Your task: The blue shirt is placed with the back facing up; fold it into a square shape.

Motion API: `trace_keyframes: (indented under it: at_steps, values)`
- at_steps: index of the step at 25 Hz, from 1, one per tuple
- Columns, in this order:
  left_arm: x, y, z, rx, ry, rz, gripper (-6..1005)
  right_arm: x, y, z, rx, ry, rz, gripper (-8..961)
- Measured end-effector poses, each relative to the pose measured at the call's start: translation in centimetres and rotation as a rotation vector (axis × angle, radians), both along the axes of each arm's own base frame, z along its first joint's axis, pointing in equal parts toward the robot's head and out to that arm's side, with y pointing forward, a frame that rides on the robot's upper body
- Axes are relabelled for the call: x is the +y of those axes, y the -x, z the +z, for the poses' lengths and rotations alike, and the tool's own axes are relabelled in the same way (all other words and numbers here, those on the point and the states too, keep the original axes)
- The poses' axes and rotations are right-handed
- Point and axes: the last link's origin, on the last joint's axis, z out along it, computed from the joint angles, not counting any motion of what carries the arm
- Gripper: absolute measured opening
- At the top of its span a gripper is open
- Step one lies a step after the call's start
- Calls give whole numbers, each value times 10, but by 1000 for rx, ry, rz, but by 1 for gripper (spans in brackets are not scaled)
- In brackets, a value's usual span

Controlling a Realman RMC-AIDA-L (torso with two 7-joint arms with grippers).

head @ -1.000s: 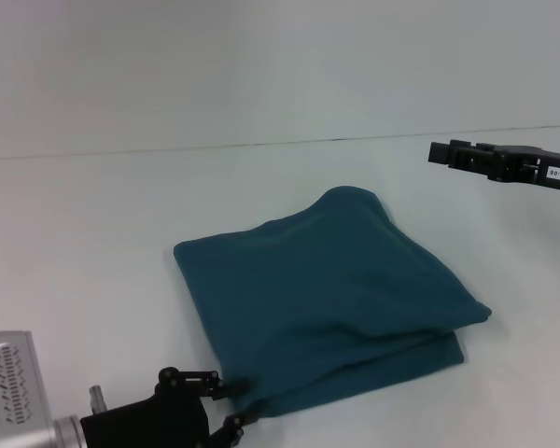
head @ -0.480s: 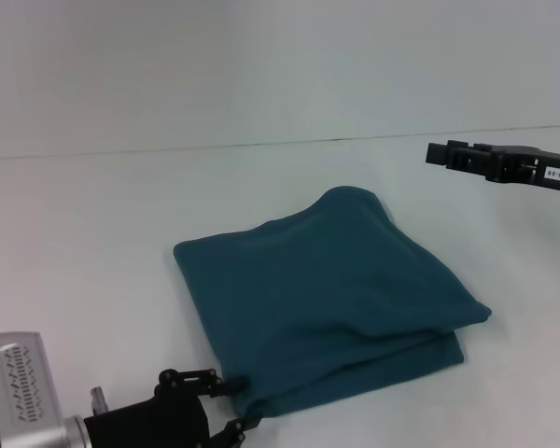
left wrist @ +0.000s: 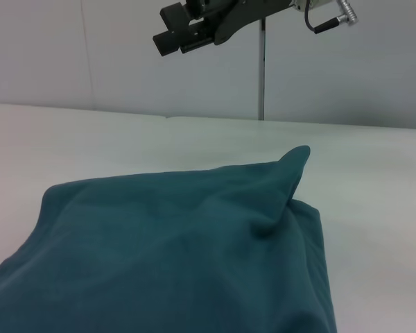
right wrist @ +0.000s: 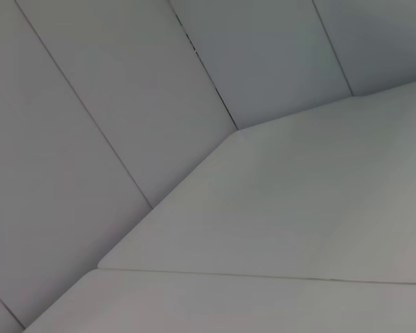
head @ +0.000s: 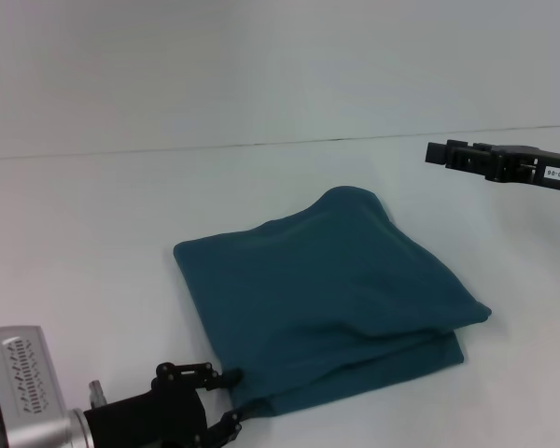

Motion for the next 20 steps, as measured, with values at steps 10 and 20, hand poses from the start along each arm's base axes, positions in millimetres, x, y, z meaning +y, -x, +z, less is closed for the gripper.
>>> trace_keyframes:
  at_steps: [10, 20]
  values:
    - [4, 0, 2, -4, -21, 9, 277, 0, 0, 1, 4, -4, -1, 555]
    - [5, -1, 2, -5, -24, 8, 33, 0, 0, 1, 4, -6, -4, 552]
